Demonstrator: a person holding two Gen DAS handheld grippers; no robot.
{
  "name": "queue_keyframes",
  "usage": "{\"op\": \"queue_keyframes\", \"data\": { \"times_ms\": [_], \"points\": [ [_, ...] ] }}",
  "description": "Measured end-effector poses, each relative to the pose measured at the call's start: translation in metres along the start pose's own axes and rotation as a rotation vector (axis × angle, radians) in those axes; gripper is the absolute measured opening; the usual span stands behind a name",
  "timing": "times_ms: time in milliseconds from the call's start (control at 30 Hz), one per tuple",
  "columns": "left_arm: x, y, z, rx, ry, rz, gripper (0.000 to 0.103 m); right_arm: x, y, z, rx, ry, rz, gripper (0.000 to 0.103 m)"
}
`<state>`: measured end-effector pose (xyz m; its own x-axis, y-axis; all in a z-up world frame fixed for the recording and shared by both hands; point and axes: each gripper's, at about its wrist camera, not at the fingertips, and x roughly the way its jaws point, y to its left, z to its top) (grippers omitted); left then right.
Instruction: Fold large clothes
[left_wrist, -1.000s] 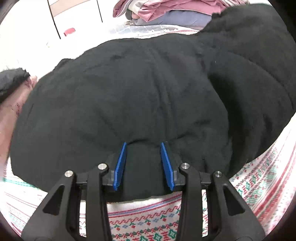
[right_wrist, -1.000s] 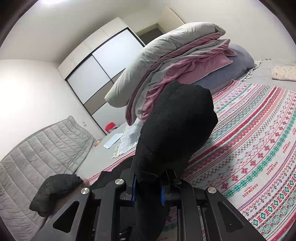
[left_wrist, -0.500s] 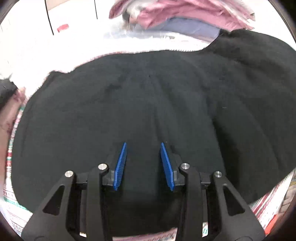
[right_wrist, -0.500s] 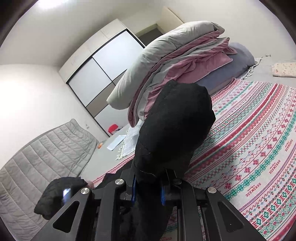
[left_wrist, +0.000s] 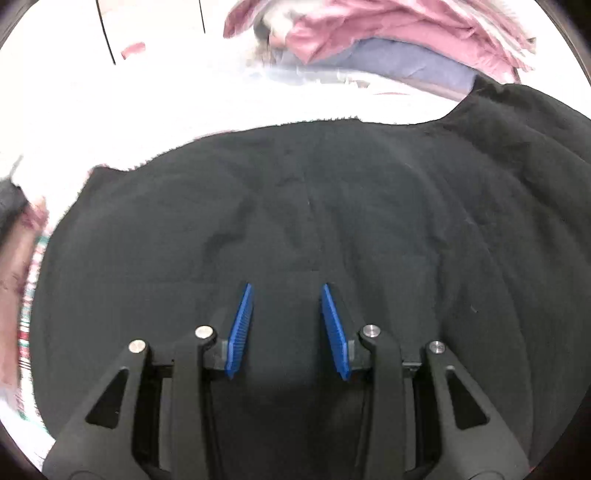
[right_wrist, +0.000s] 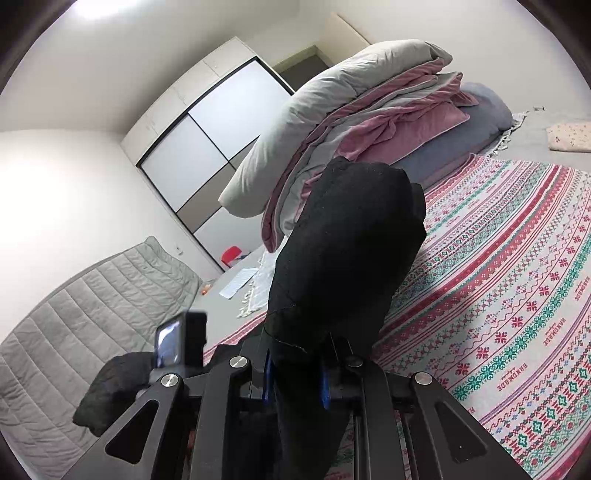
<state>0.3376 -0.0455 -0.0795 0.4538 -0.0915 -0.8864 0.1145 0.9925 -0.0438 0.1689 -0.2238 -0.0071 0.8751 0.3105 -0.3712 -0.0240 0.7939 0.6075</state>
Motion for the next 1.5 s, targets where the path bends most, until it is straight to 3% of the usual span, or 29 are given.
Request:
{"op": "queue_keyframes", "data": {
  "times_ms": [67, 200, 400, 467, 533, 600, 667, 733, 867, 1033, 1367, 1500],
  "points": [
    [0.024, -0.002, -0.004, 0.004, 0.049, 0.018, 0.041, 0.000, 0.001, 0.000, -0.003, 0.001, 0.000, 0.018],
    [0.022, -0.007, -0.014, -0.005, 0.016, 0.042, 0.042, 0.001, 0.003, -0.001, -0.007, 0.004, 0.002, 0.018],
    [0.013, 0.002, 0.005, -0.071, -0.023, 0.052, 0.042, 0.000, 0.006, -0.001, -0.017, 0.003, 0.009, 0.018],
    [0.031, -0.001, 0.006, -0.074, 0.020, 0.062, 0.042, 0.000, 0.005, -0.001, -0.018, 0.003, 0.010, 0.018],
    [0.037, -0.006, 0.008, -0.049, 0.007, 0.086, 0.042, 0.000, 0.005, -0.001, -0.018, 0.001, 0.011, 0.018],
    [0.033, -0.005, 0.010, -0.042, 0.010, 0.063, 0.042, 0.000, 0.004, 0.000, -0.017, 0.002, 0.011, 0.018],
    [0.016, 0.011, 0.003, -0.103, 0.033, -0.034, 0.042, 0.000, 0.001, 0.001, -0.009, 0.001, 0.007, 0.018],
    [-0.010, 0.029, -0.015, -0.143, 0.003, -0.086, 0.042, 0.000, -0.003, 0.003, 0.004, 0.000, 0.003, 0.018],
    [-0.073, 0.076, -0.074, -0.191, -0.072, -0.078, 0.042, 0.000, -0.006, 0.005, 0.033, -0.005, -0.003, 0.018],
    [-0.124, 0.158, -0.146, -0.420, -0.147, -0.114, 0.043, 0.001, 0.001, 0.000, -0.003, -0.011, -0.028, 0.018],
    [-0.087, 0.226, -0.176, -0.557, -0.123, -0.119, 0.043, 0.004, -0.014, -0.006, -0.004, -0.015, -0.117, 0.018],
    [-0.097, 0.254, -0.183, -0.639, -0.139, -0.150, 0.043, 0.008, -0.016, -0.003, -0.037, -0.004, -0.168, 0.018]
  ]
}}
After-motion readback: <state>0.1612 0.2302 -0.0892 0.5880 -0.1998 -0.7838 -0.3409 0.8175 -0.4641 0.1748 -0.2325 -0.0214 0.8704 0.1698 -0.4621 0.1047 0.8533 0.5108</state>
